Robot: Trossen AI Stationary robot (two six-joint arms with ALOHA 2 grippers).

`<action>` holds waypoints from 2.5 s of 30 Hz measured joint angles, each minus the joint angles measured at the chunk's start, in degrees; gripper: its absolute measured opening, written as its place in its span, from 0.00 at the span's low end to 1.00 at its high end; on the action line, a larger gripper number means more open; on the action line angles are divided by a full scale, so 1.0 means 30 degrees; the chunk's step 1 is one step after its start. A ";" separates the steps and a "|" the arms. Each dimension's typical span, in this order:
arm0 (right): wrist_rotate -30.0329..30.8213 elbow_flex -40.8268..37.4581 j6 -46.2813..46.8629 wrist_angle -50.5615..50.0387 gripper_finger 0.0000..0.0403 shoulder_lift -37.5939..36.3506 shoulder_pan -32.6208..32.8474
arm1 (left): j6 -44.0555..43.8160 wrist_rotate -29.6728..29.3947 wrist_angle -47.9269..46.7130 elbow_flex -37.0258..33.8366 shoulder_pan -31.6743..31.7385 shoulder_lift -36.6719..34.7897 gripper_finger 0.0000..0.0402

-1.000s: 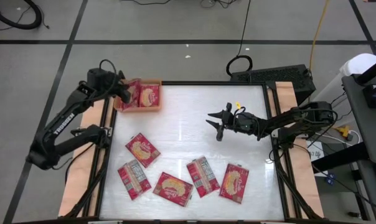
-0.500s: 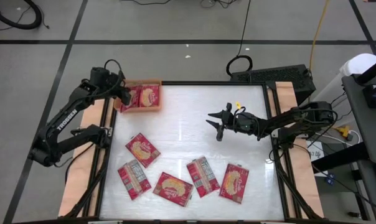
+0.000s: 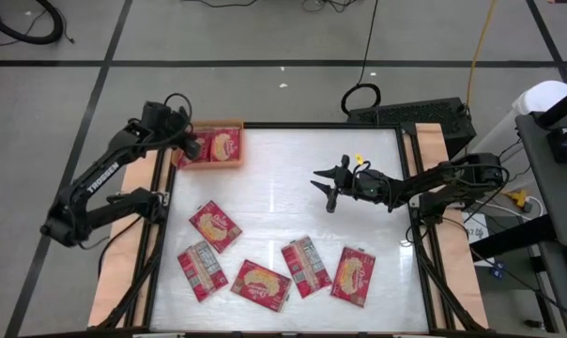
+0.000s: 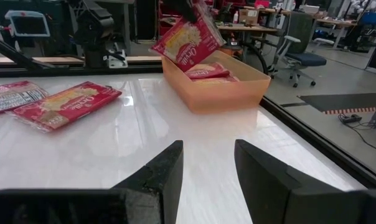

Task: Sort popcorn bags into baskets
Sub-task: Put the red popcorn bag into the orange bin

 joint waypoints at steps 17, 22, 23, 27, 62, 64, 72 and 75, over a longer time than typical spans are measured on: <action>-0.0432 -0.0001 -0.0374 -0.0193 0.35 0.0004 0.0000 | -0.4904 0.0400 0.2232 -0.0797 0.0422 0.0221 0.04; -0.1931 -0.0001 -0.0501 -0.0200 0.35 0.0000 0.0015 | -0.5828 0.0998 0.4022 -0.2098 0.0795 0.0228 0.06; -0.2042 -0.0001 -0.0500 -0.0197 0.35 0.0002 0.0015 | -0.5651 0.0953 0.4000 -0.2157 0.0789 0.0228 0.06; -0.2506 -0.0001 -0.0503 -0.0264 0.35 0.0004 0.0007 | -0.5425 0.0958 0.3877 -0.2186 0.0643 0.0221 0.06; -0.2484 -0.0015 0.0015 -0.0328 0.35 0.0000 0.0007 | -0.4221 -0.5598 0.3060 -0.2251 -0.2431 0.0060 0.44; -0.2484 -0.0015 0.0015 -0.0327 0.35 0.0007 0.0007 | -0.4551 -0.6469 0.3078 -0.2251 -0.2843 0.0060 0.50; -0.2469 -0.0015 0.0047 -0.0285 0.35 0.0001 -0.0036 | -0.4821 -0.6335 0.5473 -0.2244 -0.5610 0.1123 0.48; -0.2461 -0.0015 0.0306 -0.0145 0.35 0.0000 -0.0036 | -0.4889 -0.6205 0.7242 -0.2244 -0.6803 0.3104 0.41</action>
